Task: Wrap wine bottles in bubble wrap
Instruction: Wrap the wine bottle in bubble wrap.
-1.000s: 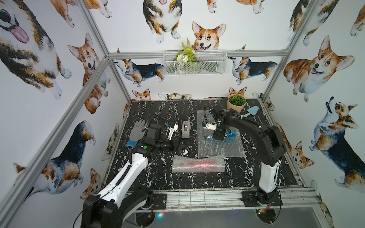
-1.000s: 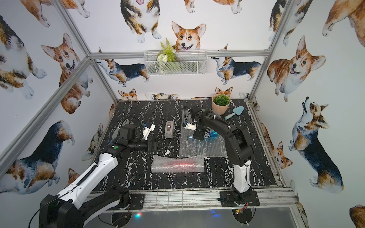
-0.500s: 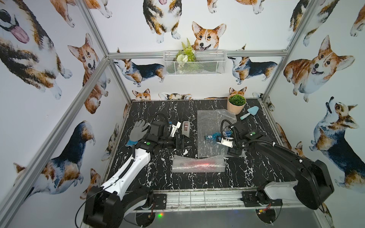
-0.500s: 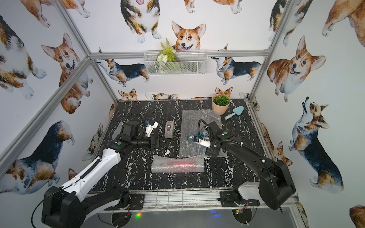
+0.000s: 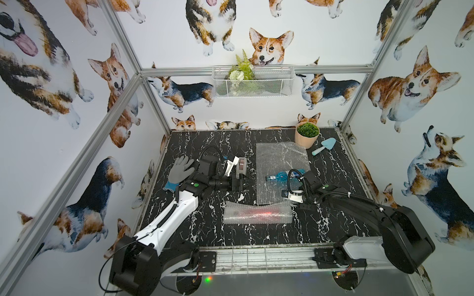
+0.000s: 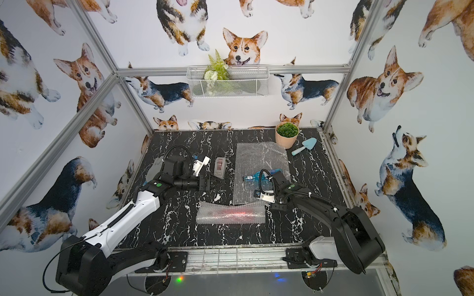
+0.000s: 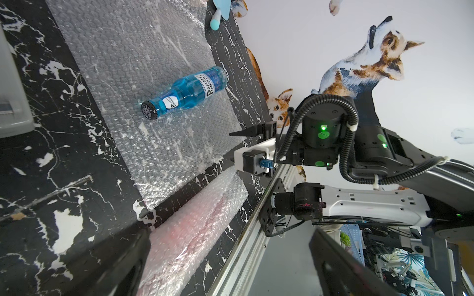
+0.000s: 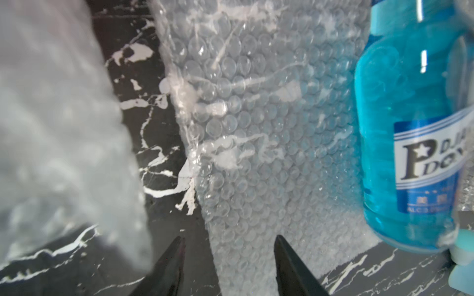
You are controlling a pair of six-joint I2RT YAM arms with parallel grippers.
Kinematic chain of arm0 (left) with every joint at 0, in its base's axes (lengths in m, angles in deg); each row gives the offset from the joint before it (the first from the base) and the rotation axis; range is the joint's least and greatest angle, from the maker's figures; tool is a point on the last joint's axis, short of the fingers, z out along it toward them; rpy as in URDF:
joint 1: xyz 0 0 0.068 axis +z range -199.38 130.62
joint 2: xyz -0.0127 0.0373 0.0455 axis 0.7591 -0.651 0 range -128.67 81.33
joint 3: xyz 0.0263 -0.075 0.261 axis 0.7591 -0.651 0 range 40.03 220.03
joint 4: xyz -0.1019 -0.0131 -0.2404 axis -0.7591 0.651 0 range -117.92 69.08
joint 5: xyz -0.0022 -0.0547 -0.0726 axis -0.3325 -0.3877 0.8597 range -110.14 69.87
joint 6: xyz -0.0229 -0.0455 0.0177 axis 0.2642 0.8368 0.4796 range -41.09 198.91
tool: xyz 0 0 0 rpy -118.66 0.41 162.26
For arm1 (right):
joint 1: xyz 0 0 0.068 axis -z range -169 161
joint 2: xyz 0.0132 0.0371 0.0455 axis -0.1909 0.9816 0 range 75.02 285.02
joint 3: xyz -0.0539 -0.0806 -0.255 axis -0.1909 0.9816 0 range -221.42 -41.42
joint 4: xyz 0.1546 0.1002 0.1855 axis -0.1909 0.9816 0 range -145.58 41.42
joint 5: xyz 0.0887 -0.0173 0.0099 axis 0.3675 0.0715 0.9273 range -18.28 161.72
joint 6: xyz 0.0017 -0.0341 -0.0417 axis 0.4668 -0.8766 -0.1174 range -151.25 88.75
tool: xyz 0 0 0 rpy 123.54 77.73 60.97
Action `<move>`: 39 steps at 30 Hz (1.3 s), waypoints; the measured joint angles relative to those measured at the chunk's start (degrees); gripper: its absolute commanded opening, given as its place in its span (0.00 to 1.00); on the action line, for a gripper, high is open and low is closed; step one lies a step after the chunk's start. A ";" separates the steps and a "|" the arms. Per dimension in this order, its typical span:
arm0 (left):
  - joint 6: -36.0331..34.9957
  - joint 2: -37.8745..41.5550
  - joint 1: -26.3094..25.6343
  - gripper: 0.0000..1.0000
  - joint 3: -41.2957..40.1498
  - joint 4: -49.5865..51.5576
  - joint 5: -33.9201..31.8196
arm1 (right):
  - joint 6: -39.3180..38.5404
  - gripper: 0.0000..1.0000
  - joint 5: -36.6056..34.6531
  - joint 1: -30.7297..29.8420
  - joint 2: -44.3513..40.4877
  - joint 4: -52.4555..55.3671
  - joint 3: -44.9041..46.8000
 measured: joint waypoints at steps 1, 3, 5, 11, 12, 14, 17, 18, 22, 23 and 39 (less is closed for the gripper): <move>-0.02 0.00 -0.02 1.00 0.00 0.00 0.00 | -0.09 0.52 0.00 0.00 0.59 -0.59 0.31; -0.24 0.00 -0.02 1.00 -0.02 0.00 0.00 | -0.20 0.49 0.02 0.00 1.42 -1.14 0.59; -0.48 -0.04 -0.02 1.00 -0.02 0.00 0.02 | -0.37 0.43 0.07 0.11 2.69 -1.95 0.68; -1.53 0.24 -0.02 1.00 -0.02 0.66 0.02 | -0.50 0.20 0.20 0.48 5.14 -4.17 0.15; -1.57 0.26 -0.02 1.00 -0.02 0.70 0.02 | -0.52 0.15 0.13 0.50 5.16 -4.42 0.17; -1.79 0.24 -0.02 1.00 -0.02 0.72 0.00 | -0.42 0.09 0.11 0.52 4.94 -4.61 0.24; -2.03 0.24 0.00 1.00 -0.02 0.72 0.00 | -0.33 0.05 0.09 1.22 3.04 -4.74 0.22; -2.14 0.24 0.00 1.00 -0.02 0.74 0.02 | -0.17 0.05 0.20 1.66 2.54 -4.79 0.22; -2.43 -0.31 0.02 1.00 0.42 1.09 0.02 | 0.11 0.04 0.61 3.15 1.38 -4.85 -1.07; -2.45 -0.37 0.02 1.00 0.61 1.16 0.02 | 0.22 0.04 0.68 3.48 1.29 -4.79 -1.86; -2.69 -2.43 -0.48 1.00 4.83 2.75 -0.07 | -1.99 0.04 1.42 7.10 12.39 -4.72 -18.69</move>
